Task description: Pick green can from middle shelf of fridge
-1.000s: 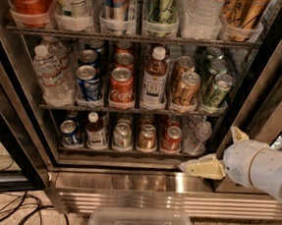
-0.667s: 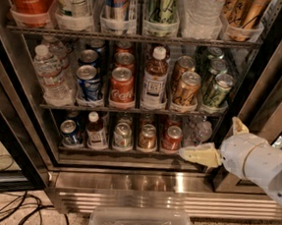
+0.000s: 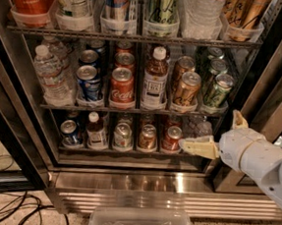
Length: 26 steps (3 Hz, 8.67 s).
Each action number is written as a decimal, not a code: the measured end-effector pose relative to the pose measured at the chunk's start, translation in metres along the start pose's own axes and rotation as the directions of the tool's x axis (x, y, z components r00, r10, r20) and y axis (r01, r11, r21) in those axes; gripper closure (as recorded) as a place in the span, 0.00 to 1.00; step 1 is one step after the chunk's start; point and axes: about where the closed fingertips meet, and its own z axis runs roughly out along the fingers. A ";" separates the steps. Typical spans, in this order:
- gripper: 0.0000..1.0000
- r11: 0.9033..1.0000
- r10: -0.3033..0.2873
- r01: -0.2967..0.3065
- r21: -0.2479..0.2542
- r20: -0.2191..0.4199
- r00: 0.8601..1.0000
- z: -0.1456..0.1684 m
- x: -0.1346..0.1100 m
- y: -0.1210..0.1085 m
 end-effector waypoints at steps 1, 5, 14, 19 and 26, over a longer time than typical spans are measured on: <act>0.08 0.997 0.020 -0.025 0.073 0.062 0.998 0.003 0.006 -0.015; 0.00 0.946 0.058 -0.138 0.293 0.264 0.963 0.010 -0.006 -0.027; 0.38 0.812 -0.016 -0.216 0.541 0.392 0.920 0.022 -0.037 -0.063; 0.38 0.799 -0.015 -0.185 0.573 0.326 0.945 0.057 -0.031 -0.101; 1.00 0.825 0.041 -0.254 0.504 0.395 0.918 0.042 -0.064 -0.090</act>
Offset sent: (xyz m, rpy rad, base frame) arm 0.0232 -0.0008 0.0230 0.1694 -0.4098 -0.3229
